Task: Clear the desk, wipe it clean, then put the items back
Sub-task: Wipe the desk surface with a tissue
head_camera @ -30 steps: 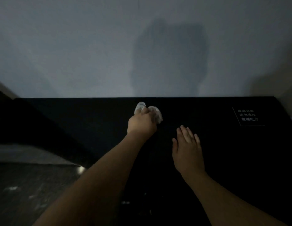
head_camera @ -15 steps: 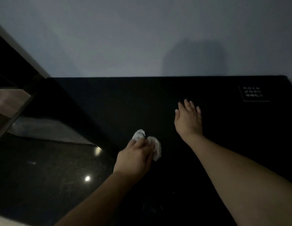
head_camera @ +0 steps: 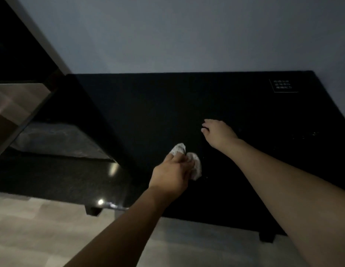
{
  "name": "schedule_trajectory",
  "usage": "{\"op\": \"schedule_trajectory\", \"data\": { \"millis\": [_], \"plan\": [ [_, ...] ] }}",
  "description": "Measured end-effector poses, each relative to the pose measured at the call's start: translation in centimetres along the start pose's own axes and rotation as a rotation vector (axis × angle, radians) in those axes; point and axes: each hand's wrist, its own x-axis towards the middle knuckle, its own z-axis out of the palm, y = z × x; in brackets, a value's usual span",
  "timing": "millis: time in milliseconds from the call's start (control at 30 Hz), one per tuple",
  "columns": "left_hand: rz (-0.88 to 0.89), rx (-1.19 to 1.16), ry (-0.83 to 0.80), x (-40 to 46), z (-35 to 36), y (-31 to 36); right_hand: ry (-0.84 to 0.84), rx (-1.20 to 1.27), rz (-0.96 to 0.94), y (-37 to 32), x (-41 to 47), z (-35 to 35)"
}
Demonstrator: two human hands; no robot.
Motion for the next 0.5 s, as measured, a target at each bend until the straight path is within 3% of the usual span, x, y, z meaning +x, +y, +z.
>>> {"op": "schedule_trajectory", "data": {
  "millis": [167, 300, 500],
  "plan": [
    [0.126, 0.034, -0.134, -9.3, 0.2, 1.5, -0.090, -0.174, 0.011, -1.6, -2.4, 0.5],
    [0.092, -0.030, -0.260, -10.0, -3.1, 1.0, -0.130, -0.185, 0.042, -1.7, -2.9, 0.4],
    [-0.151, -0.179, -0.013, -0.9, -9.1, -1.1, -0.191, -0.112, 0.097, -1.2, -0.8, -1.5]
  ]
}}
